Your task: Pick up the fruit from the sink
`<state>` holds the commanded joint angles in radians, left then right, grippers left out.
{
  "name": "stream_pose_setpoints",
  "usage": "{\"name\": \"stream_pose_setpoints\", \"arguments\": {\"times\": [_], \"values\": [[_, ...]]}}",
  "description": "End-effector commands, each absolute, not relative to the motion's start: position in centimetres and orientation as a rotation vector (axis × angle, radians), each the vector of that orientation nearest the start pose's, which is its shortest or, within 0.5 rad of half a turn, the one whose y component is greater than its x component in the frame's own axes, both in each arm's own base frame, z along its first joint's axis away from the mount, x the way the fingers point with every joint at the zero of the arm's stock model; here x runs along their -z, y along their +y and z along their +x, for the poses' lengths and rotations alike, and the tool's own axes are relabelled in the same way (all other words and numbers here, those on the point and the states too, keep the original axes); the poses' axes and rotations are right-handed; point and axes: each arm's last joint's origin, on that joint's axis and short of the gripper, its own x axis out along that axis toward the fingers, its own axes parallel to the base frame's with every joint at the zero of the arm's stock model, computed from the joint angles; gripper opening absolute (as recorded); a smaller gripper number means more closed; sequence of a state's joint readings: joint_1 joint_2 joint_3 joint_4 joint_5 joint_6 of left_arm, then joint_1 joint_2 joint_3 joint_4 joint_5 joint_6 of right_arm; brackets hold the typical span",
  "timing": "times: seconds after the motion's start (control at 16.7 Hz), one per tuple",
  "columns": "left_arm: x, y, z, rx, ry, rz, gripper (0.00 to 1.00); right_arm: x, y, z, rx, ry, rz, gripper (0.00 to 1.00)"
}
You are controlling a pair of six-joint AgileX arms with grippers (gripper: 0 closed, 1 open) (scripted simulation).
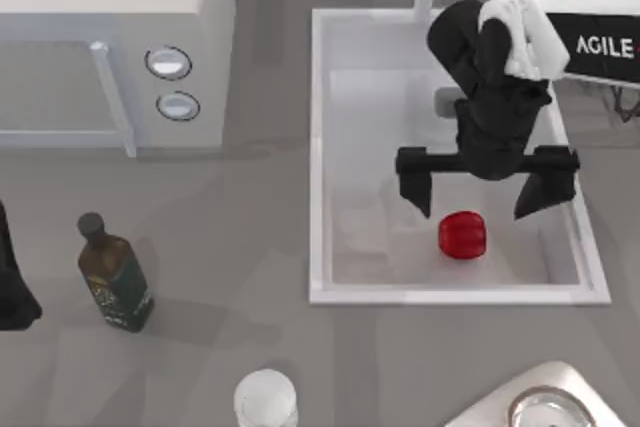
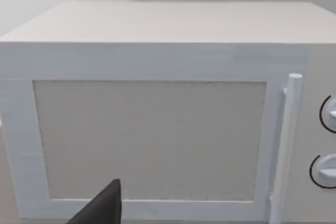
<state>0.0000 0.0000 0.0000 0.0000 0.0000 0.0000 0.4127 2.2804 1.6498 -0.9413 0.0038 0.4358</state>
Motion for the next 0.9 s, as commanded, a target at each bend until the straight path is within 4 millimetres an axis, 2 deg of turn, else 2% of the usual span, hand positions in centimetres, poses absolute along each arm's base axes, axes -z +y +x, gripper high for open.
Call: {"name": "stream_pose_setpoints", "arguments": {"times": [0.24,0.42,0.66,0.9], "values": [[-16.0,-0.1,10.6,0.000,0.000,0.000,1.00,-4.2,17.8,39.3,0.004,1.558,0.013,1.00],[-16.0,-0.1,10.6,0.000,0.000,0.000,1.00,-1.2,17.6,38.7,0.007,1.569,0.009,1.00],[-16.0,-0.1,10.6,0.000,0.000,0.000,1.00,-0.9,17.6,38.7,0.008,1.571,0.008,1.00],[-16.0,-0.1,10.6,0.000,0.000,0.000,1.00,-0.9,17.6,38.7,0.008,1.571,0.008,0.70]]}}
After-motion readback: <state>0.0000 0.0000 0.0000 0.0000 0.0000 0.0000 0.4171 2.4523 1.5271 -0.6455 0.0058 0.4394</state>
